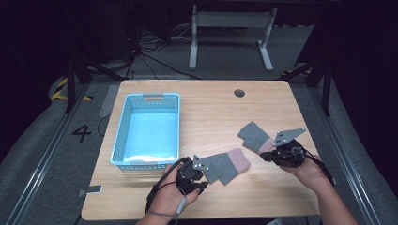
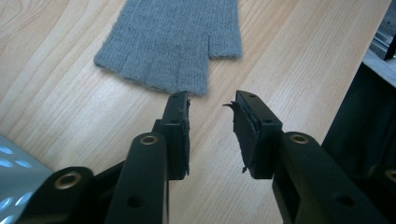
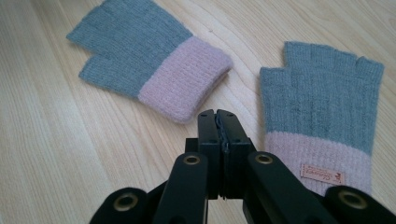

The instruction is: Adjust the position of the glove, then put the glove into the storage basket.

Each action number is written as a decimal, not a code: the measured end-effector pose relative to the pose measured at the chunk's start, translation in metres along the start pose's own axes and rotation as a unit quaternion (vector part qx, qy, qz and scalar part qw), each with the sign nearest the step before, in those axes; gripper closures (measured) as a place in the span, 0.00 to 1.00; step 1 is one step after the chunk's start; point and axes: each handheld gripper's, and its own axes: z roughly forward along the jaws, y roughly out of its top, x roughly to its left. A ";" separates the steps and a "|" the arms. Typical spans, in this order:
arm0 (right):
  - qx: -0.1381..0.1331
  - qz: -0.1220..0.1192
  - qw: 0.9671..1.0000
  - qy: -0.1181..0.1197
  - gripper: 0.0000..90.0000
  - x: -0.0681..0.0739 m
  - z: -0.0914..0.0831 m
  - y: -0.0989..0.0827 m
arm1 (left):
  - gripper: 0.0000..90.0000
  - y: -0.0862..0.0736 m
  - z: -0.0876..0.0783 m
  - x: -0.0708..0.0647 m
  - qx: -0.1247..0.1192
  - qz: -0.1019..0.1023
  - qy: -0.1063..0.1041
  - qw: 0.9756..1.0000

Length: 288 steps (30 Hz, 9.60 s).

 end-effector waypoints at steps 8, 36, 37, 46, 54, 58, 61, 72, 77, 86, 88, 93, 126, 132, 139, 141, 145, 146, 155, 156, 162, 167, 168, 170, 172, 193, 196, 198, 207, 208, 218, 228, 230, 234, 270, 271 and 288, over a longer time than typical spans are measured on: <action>-0.003 0.003 1.000 -0.007 0.99 0.002 0.002 0.000 | 1.00 0.003 0.003 0.001 0.011 0.001 -0.016 1.000; 0.047 0.002 0.999 -0.015 1.00 0.005 0.050 0.000 | 1.00 0.002 0.037 0.010 0.074 -0.013 -0.009 0.997; 0.047 0.002 0.999 -0.015 1.00 0.005 0.050 0.000 | 1.00 0.002 0.037 0.009 0.073 -0.014 -0.007 0.997; 0.062 -0.004 0.998 -0.011 1.00 0.006 0.059 0.000 | 1.00 0.004 0.040 0.011 0.076 -0.012 -0.008 0.997; 0.068 -0.009 0.998 -0.005 1.00 0.008 0.061 -0.001 | 1.00 0.005 0.042 0.013 0.074 -0.013 -0.007 0.997; 0.073 -0.010 0.997 0.000 1.00 0.011 0.061 -0.003 | 1.00 0.005 0.042 0.013 0.074 -0.012 -0.005 0.997; 0.074 -0.010 0.997 0.001 1.00 0.012 0.059 -0.005 | 1.00 0.006 0.042 0.014 0.076 -0.012 -0.007 0.997; 0.083 -0.038 0.995 0.028 1.00 0.027 0.056 -0.008 | 1.00 0.008 0.042 0.018 0.076 -0.015 -0.005 0.997; 0.084 -0.048 0.995 0.033 1.00 0.032 0.056 -0.006 | 1.00 0.009 0.042 0.019 0.071 -0.017 -0.002 0.997; 0.052 -0.034 0.998 0.015 1.00 0.027 0.040 -0.004 | 1.00 0.009 0.027 0.017 0.046 -0.020 0.003 0.999; 0.044 -0.024 0.999 0.008 1.00 0.024 0.037 -0.003 | 1.00 0.009 0.025 0.017 0.042 -0.020 0.005 0.999; 0.029 -0.006 0.999 -0.012 1.00 0.021 0.039 0.001 | 1.00 0.011 0.013 0.017 0.020 -0.021 0.010 1.000; -0.012 0.050 0.998 -0.021 0.89 0.016 0.017 0.001 | 0.92 0.012 -0.004 0.030 0.001 -0.032 0.008 0.999; -0.032 0.090 0.995 -0.035 0.85 -0.002 0.007 0.002 | 0.90 0.012 -0.005 0.030 0.002 -0.033 0.006 0.999; -0.022 0.109 0.993 -0.046 0.81 -0.028 0.005 0.008 | 0.86 0.012 -0.004 0.031 0.007 -0.032 -0.001 0.999; -0.012 0.118 0.992 -0.051 0.80 -0.037 0.006 0.010 | 0.84 0.012 -0.003 0.031 0.015 -0.032 -0.004 0.999; 0.027 0.135 0.989 -0.055 0.76 -0.056 0.015 0.012 | 0.82 0.011 0.000 0.031 0.035 -0.031 -0.010 0.999; 0.027 0.135 0.989 -0.055 0.76 -0.056 0.015 0.012 | 0.82 0.011 0.000 0.030 0.034 -0.032 -0.010 0.999; 0.055 0.155 0.984 -0.066 0.67 -0.077 0.041 0.008 | 0.80 0.010 -0.004 0.031 0.029 -0.033 -0.013 0.999; 0.057 0.152 0.985 -0.066 0.66 -0.078 0.043 0.008 | 0.80 0.010 -0.004 0.031 0.030 -0.035 -0.016 0.999; 0.078 0.153 0.983 -0.069 0.64 -0.080 0.056 0.008 | 0.77 0.009 -0.005 0.033 0.035 -0.037 -0.024 0.998; 0.085 0.156 0.981 -0.076 0.67 -0.080 0.066 0.007 | 0.77 0.009 -0.007 0.033 0.034 -0.038 -0.024 0.998; 0.084 0.149 0.982 -0.083 0.68 -0.078 0.067 0.007 | 0.77 0.009 -0.007 0.033 0.034 -0.038 -0.025 0.998; 0.085 0.151 0.981 -0.084 0.71 -0.078 0.067 0.007 | 0.77 0.008 -0.008 0.033 0.035 -0.037 -0.024 0.998; 0.085 0.159 0.980 -0.084 0.74 -0.079 0.068 0.007 | 0.77 0.008 -0.007 0.033 0.035 -0.038 -0.024 0.998; 0.083 0.158 0.979 -0.095 0.96 -0.076 0.059 0.015 | 0.75 0.007 -0.012 0.034 0.034 -0.042 -0.022 0.998; 0.073 0.152 0.981 -0.097 0.96 -0.073 0.054 0.018 | 0.75 0.007 -0.013 0.034 0.033 -0.042 -0.023 0.998; 0.070 0.149 0.982 -0.097 0.96 -0.072 0.050 0.020 | 0.75 0.007 -0.014 0.034 0.033 -0.042 -0.021 0.998; 0.044 0.128 0.987 -0.088 0.96 -0.062 0.032 0.032 | 0.74 0.008 -0.016 0.035 0.030 -0.038 -0.021 0.999; 0.043 0.123 0.988 -0.086 0.96 -0.060 0.030 0.034 | 0.74 0.008 -0.017 0.035 0.030 -0.038 -0.021 0.999; 0.030 0.072 0.995 -0.062 0.96 -0.038 0.020 0.052 | 0.73 0.008 -0.018 0.034 0.027 -0.036 -0.019 0.999; 0.021 0.012 0.999 -0.029 0.95 -0.008 0.019 0.071 | 0.73 0.008 -0.019 0.033 0.026 -0.035 -0.020 0.999; 0.020 0.000 1.000 -0.021 0.95 -0.002 0.020 0.075 | 0.73 0.008 -0.019 0.033 0.026 -0.035 -0.020 0.999; 0.017 -0.012 1.000 -0.008 0.95 0.007 0.023 0.080 | 0.72 0.008 -0.020 0.033 0.023 -0.032 -0.025 0.999; 0.066 -0.082 0.992 0.067 0.93 0.032 0.078 0.080 | 0.74 0.008 -0.011 0.034 0.031 -0.028 -0.021 0.999; 0.067 -0.080 0.992 0.069 0.93 0.032 0.079 0.079 | 0.75 0.008 -0.011 0.034 0.030 -0.028 -0.022 0.999; 0.007 -0.042 0.998 0.054 0.78 0.030 0.062 0.063 | 0.81 0.010 -0.001 0.033 0.031 -0.026 -0.021 0.999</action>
